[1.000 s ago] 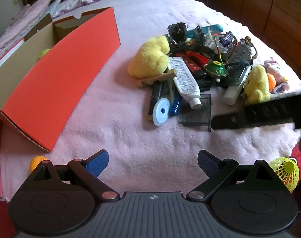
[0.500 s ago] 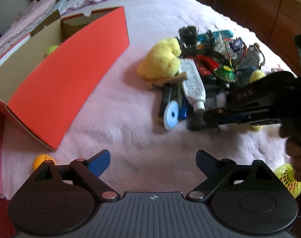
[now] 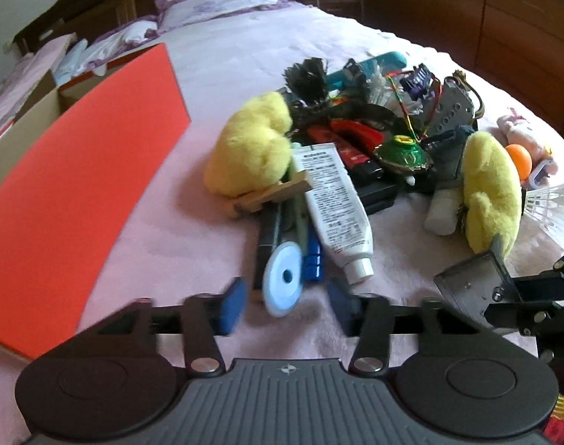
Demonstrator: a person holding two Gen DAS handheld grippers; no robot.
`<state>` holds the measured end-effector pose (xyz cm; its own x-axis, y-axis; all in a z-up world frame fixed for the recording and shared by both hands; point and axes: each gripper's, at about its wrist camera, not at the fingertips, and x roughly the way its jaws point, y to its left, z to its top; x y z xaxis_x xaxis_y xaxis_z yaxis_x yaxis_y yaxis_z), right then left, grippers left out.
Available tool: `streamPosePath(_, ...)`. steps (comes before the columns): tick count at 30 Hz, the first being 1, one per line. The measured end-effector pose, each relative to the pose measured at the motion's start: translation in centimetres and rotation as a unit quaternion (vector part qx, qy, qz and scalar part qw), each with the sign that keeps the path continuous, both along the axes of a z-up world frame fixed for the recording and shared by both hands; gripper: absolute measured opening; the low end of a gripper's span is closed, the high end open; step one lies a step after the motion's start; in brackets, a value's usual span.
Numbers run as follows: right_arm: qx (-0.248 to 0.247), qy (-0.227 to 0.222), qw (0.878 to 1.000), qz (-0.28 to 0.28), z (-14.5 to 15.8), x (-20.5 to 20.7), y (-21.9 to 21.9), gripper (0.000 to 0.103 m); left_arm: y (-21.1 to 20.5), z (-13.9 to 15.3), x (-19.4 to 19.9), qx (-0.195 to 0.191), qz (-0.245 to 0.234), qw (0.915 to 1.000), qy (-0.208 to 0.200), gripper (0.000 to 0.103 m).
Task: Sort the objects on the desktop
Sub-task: 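Grasp the clear grey plastic piece in the pile with the right gripper, then grasp the pale blue tape roll with the left gripper while the right holds the plastic piece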
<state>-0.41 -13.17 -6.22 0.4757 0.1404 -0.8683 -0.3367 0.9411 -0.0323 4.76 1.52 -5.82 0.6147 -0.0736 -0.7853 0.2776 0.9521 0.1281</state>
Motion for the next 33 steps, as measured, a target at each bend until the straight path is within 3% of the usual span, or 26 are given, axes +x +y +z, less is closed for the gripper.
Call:
streamPosePath(1, 0.006, 0.001, 1.000, -0.005, -0.1, 0.1, -0.1, 0.015, -0.3, -0.2, 0.1, 0.002, -0.004, 1.0000, -0.001, 0.024)
streamPosePath(5, 0.014, 0.003, 1.000, -0.011, -0.4, 0.2, -0.4, 0.016, -1.3, -0.8, 0.4, 0.008, -0.021, 0.9997, -0.007, 0.015)
streamPosePath(13, 0.026, 0.024, 0.999, -0.008, -2.2, -0.1, 0.0, 0.016, -2.8, -1.9, 0.0, 0.040, -0.049, 0.9979, -0.016, 0.015)
streamPosePath(19, 0.029, 0.006, 1.000, -0.006, -2.1, -0.4, 0.2, 0.016, -2.1, -2.0, 1.4, 0.021, -0.029, 0.9993, -0.013, 0.014)
streamPosePath(23, 0.040, -0.007, 0.999, -0.013, -1.5, -0.2, -0.2, 0.016, -1.3, -1.5, 1.8, 0.004, -0.017, 0.9998, -0.012, 0.008)
streamPosePath(33, 0.074, -0.033, 0.997, -0.003, -0.2, -0.8, -0.8, 0.011, -0.6, -0.2, -1.1, -0.015, -0.023, 0.9996, 0.005, 0.008)
